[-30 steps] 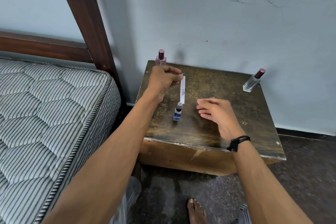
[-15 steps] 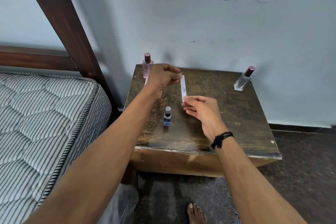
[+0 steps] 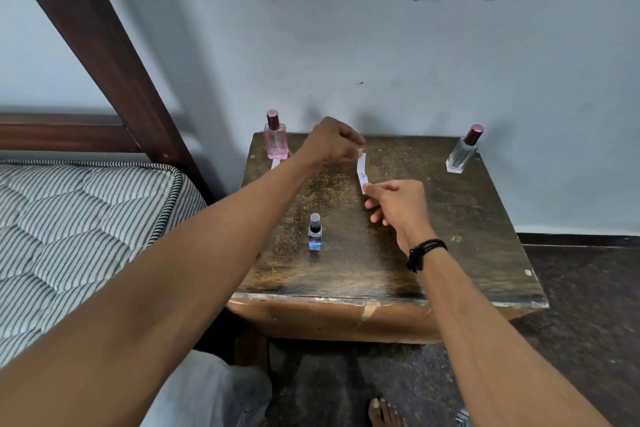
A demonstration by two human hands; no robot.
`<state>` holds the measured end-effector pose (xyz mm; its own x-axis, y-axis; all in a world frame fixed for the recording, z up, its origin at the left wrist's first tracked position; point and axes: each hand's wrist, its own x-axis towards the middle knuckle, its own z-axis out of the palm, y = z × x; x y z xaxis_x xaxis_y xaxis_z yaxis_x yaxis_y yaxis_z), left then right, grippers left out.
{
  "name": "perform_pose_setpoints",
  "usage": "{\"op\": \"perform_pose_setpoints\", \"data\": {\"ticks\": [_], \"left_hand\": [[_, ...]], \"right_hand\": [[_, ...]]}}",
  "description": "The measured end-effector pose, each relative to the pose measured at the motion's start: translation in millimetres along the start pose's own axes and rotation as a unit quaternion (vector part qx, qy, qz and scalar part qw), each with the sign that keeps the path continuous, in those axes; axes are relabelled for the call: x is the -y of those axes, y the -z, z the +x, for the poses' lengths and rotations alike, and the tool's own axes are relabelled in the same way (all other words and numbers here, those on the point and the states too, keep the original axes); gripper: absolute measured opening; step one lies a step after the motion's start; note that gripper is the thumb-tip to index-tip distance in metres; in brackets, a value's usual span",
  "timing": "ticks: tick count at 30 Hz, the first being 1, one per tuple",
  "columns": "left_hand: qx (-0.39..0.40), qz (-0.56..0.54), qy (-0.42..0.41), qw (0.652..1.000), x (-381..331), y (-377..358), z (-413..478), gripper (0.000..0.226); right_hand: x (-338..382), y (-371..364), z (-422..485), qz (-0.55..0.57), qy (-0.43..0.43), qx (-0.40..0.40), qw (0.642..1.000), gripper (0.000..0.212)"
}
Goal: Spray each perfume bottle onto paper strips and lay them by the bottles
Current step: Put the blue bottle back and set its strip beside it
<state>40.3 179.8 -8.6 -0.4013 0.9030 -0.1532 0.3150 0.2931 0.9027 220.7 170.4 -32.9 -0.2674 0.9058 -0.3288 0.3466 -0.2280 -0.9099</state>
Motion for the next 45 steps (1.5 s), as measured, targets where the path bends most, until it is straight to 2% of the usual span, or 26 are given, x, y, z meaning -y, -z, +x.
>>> {"op": "perform_pose_setpoints", "data": {"ticks": [9,16,28,45], "left_hand": [[0.011,0.105,-0.038,0.994,6,-7,3,0.017],[0.008,0.118,-0.047,0.992,7,-6,4,0.016],[0.001,0.152,-0.046,0.987,16,-8,10,0.010],[0.000,0.144,-0.041,0.989,16,-13,12,0.012]], "right_hand": [[3,-2,1,-0.013,-0.022,-0.013,1.000,0.014],[8,0,3,-0.002,-0.059,-0.005,0.998,0.014],[6,-2,5,-0.013,-0.054,-0.021,0.998,0.016],[7,-5,3,-0.120,-0.023,-0.037,0.992,0.025]]}}
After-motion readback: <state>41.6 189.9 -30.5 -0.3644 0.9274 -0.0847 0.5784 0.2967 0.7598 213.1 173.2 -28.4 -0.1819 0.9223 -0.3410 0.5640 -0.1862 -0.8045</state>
